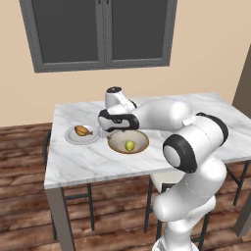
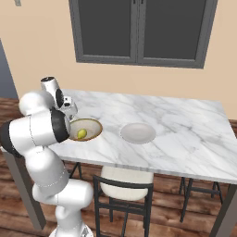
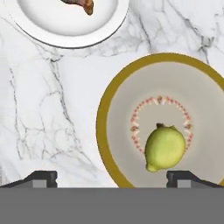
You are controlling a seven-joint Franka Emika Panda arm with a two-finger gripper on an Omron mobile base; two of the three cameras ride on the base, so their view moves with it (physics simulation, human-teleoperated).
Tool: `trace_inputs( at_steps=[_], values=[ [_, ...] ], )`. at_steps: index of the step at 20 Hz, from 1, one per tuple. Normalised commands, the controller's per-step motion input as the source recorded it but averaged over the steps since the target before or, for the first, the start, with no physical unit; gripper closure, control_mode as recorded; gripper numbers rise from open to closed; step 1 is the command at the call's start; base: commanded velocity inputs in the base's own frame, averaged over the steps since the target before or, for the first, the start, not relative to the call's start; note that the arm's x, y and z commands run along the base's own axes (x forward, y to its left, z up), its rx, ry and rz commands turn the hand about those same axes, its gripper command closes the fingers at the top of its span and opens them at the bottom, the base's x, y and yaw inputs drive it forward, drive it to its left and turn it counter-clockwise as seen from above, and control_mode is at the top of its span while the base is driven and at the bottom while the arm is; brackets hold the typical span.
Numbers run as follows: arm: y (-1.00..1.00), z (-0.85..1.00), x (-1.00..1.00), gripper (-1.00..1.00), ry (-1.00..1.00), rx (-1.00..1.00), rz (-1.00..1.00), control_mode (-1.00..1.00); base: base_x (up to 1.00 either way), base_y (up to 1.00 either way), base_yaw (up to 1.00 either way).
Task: Pick the chicken drumstick and lemon from their plates and place them in the bowl. Then put the bowl in the fridge.
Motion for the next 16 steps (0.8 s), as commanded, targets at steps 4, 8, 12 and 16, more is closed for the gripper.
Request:
trace_inputs(
  at_steps=[4, 8, 12, 16],
  values=[
    [0.32, 0.13, 0.10, -1.00, -0.02, -0.05, 0.39, -1.00, 0.00, 0.00, 0.00],
    [0.25, 0.08, 0.17, -1.00, 0.00, -0.01, 0.43, -1.00, 0.00, 0.00, 0.00],
    [0.14, 0.01, 0.20, -1.00, 0.00, 0.00, 0.45, -1.00, 0.00, 0.00, 0.00],
    [0.08, 0.00, 0.31, -1.00, -0.01, 0.00, 0.36, -1.00, 0.00, 0.00, 0.00]
  ],
)
